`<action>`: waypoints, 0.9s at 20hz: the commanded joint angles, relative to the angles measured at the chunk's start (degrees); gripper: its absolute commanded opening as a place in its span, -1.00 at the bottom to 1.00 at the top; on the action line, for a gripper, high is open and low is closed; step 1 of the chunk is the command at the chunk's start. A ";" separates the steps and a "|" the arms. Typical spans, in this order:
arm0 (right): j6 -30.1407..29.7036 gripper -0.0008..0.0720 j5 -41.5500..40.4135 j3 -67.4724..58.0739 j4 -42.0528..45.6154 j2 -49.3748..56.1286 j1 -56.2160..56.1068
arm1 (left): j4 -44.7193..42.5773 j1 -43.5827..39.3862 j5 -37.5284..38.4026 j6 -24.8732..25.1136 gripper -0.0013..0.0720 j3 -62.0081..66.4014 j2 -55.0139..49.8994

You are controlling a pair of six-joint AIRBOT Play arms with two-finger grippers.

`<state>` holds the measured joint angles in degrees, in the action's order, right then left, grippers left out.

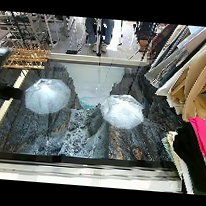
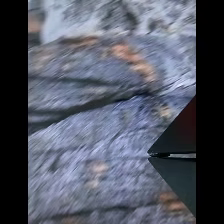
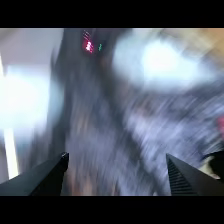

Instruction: Fold the clothes and pants, and hang the long-sleeved shirts on hangers.

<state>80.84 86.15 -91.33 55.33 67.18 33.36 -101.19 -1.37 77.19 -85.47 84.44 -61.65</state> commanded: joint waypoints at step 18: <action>-14.12 -0.42 -51.25 15.63 25.94 -0.04 -35.87 | -4.85 0.52 -6.27 -2.82 -0.94 0.02 2.38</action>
<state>66.92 35.94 -75.75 81.06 67.18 -2.33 -106.04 -0.89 70.91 -88.38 84.44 -59.31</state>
